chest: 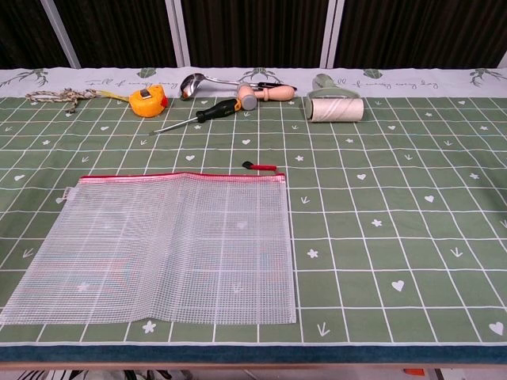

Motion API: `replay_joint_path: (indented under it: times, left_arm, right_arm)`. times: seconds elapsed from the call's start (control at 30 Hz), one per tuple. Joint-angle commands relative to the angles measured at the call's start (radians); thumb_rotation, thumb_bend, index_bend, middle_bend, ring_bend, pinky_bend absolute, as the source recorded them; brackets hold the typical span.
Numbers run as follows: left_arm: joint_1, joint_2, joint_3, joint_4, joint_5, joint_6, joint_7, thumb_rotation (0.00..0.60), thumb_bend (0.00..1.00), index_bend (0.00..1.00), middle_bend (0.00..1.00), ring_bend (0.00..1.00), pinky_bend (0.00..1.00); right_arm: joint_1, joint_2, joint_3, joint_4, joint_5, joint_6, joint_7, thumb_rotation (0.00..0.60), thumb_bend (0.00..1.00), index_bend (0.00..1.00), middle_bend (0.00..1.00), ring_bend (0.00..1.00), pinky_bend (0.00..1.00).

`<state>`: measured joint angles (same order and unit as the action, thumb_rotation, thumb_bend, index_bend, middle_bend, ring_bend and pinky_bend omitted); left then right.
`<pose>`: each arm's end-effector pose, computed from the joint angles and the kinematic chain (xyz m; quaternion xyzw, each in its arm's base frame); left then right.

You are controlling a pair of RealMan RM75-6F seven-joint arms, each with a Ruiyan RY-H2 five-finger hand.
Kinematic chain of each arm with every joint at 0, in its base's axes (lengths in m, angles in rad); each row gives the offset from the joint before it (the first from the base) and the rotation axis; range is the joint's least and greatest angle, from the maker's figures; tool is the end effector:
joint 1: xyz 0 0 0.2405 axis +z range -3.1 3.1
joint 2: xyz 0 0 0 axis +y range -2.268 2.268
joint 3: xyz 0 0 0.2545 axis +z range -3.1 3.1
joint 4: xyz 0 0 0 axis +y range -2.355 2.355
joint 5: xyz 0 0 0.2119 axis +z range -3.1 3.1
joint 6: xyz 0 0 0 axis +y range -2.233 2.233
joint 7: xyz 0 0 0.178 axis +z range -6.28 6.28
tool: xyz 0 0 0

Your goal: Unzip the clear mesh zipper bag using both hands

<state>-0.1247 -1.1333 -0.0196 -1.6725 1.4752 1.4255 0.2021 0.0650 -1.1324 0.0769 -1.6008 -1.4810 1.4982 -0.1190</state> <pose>-0.2984 0.2188 0.1326 -0.6401 -0.3664 -0.3326 0.5877 -0.3150 -0.2145 0.1614 0.5974 -0.3521 0.3574 0.6256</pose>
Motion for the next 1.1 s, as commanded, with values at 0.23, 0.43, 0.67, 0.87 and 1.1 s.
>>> replay_joint_path:
  times: [0.23,0.43,0.67,0.87,1.1]
  left_arm:
    - [-0.001,0.001,0.000,-0.002,-0.003,-0.004,0.001,0.600,0.09,0.00,0.00,0.00,0.00]
    - [-0.005,-0.002,-0.002,-0.001,-0.010,-0.012,0.011,0.600,0.09,0.00,0.00,0.00,0.00]
    - [-0.008,0.011,-0.008,-0.028,-0.023,-0.015,0.036,0.600,0.09,0.00,0.00,0.00,0.00]
    - [-0.078,0.034,-0.068,-0.121,-0.056,-0.068,0.115,0.600,0.09,0.00,0.00,0.00,0.00]
    - [-0.252,-0.019,-0.184,-0.218,-0.209,-0.222,0.297,0.600,0.09,0.05,0.00,0.00,0.00]
  right_arm:
    - [-0.002,0.001,0.003,-0.005,0.010,-0.001,0.006,0.600,0.17,0.00,0.00,0.00,0.21]
    - [0.001,-0.003,0.002,-0.006,0.014,-0.009,-0.004,0.600,0.17,0.00,0.00,0.00,0.21]
    - [0.000,-0.005,0.008,-0.006,0.022,-0.005,0.005,0.600,0.17,0.00,0.00,0.00,0.21]
    - [0.003,-0.008,0.014,-0.003,0.036,-0.014,0.011,0.600,0.17,0.00,0.00,0.00,0.21]
    - [0.003,-0.003,0.014,-0.014,0.042,-0.019,0.019,0.600,0.17,0.00,0.00,0.00,0.21]
